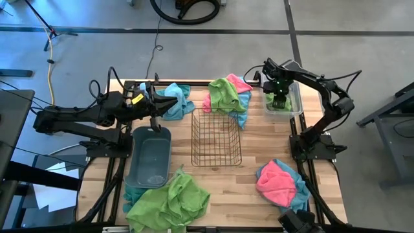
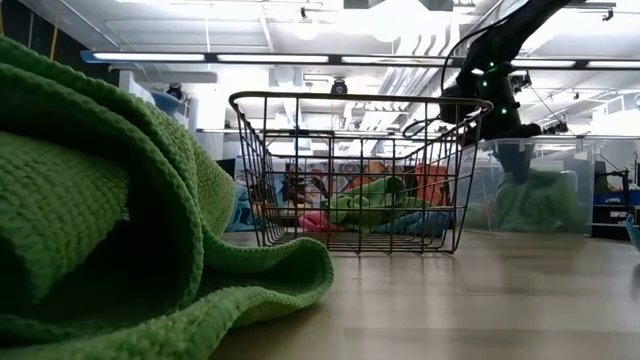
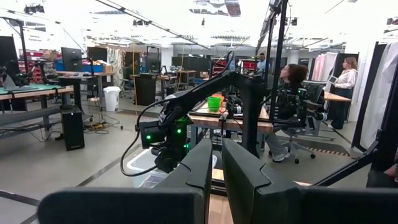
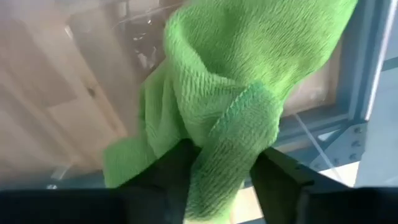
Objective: Sort microfiber towel by color & place in baskets
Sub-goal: Put the bottom right green towel into the transparent bin, then put the top green towel into the transparent bin
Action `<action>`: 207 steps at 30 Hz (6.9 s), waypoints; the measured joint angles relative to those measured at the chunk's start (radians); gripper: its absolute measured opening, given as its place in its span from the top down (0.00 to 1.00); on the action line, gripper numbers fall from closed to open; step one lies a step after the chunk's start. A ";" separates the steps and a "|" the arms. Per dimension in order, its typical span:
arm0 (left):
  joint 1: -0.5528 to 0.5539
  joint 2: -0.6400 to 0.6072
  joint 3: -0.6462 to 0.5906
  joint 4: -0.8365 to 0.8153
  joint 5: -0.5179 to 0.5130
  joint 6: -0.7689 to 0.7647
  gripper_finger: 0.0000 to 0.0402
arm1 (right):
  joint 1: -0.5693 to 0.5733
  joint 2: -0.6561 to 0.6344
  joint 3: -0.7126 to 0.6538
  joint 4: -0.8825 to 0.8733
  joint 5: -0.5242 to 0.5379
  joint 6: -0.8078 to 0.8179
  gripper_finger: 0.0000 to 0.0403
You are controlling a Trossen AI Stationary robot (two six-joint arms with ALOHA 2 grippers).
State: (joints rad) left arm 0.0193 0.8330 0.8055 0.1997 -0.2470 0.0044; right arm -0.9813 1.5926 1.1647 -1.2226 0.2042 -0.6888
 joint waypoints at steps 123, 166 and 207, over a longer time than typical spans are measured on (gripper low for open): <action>0.000 0.000 0.000 0.026 -0.003 -0.055 0.93 | 0.386 0.525 0.614 0.226 -0.104 0.901 0.94; 0.000 0.000 0.000 0.023 -0.091 -0.018 0.93 | 0.638 -0.227 0.613 0.727 -0.341 0.775 1.00; 0.000 0.000 0.000 0.032 -0.158 0.008 0.93 | 0.411 -0.539 0.613 0.288 0.115 0.706 1.00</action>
State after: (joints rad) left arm 0.0193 0.8330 0.8059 0.2314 -0.4053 0.0124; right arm -0.5705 1.0534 1.7779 -0.9346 0.3189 0.0177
